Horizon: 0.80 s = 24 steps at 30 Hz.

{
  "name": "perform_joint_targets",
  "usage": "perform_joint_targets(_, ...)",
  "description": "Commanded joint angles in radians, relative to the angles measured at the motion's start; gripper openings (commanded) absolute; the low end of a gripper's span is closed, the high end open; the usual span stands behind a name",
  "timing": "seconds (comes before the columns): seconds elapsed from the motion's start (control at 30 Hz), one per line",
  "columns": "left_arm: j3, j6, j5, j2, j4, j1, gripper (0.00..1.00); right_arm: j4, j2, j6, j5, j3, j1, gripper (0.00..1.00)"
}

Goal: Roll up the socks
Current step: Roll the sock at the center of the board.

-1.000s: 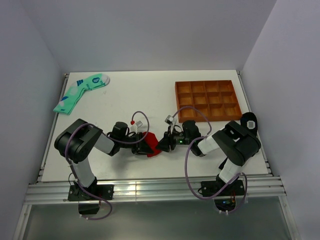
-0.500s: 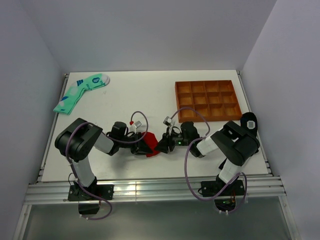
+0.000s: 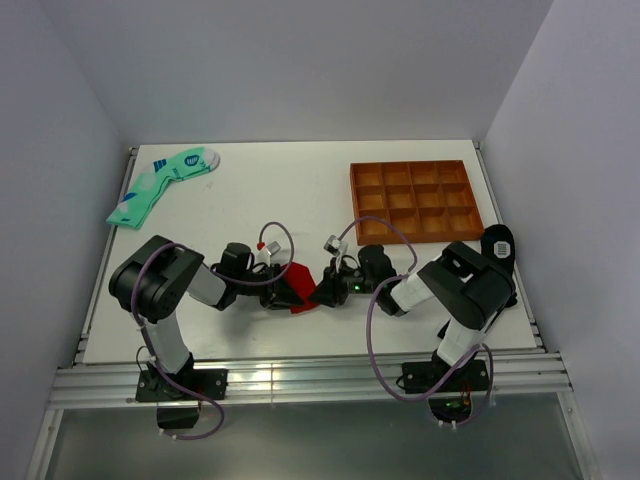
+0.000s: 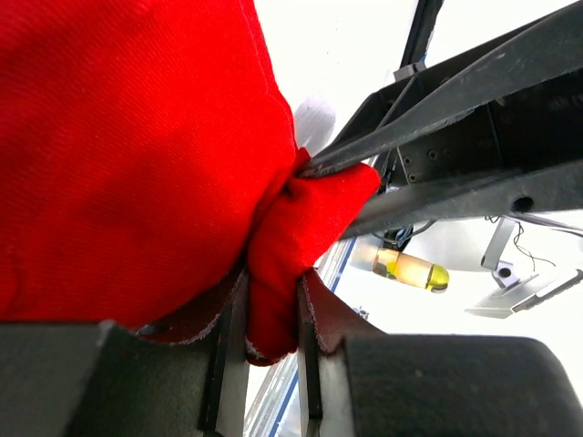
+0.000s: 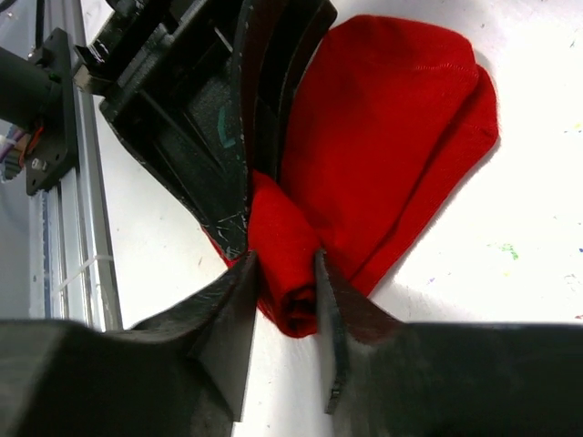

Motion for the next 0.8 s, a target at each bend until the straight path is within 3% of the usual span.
perform_joint_targets(0.0,-0.013,0.034,-0.103,0.036,-0.06,0.014,0.0,-0.02,0.035,-0.009,-0.011,0.025,0.018,0.34)
perform_joint_targets(0.03,-0.013,0.04,-0.106,0.033,-0.065,0.014,0.0,-0.026,0.041,-0.003,-0.009,0.029,0.018,0.24)
perform_joint_targets(0.13,-0.019,0.043,-0.114,0.022,-0.062,0.016,0.01,-0.06,0.046,0.011,0.006,0.043,0.018,0.1)
perform_joint_targets(0.27,-0.025,0.047,-0.151,-0.002,-0.06,0.014,0.08,-0.192,0.057,0.034,0.073,0.1,0.02,0.02)
perform_joint_targets(0.37,-0.045,0.046,-0.203,-0.047,-0.05,0.014,0.19,-0.288,0.071,0.043,0.118,0.143,0.021,0.0)
perform_joint_targets(0.57,-0.088,0.044,-0.283,-0.137,-0.011,0.011,0.32,-0.42,0.1,0.091,0.161,0.189,0.02,0.0)
perform_joint_targets(0.77,-0.108,0.072,-0.352,-0.203,-0.011,0.002,0.36,-0.577,0.114,0.107,0.161,0.274,0.021,0.0)
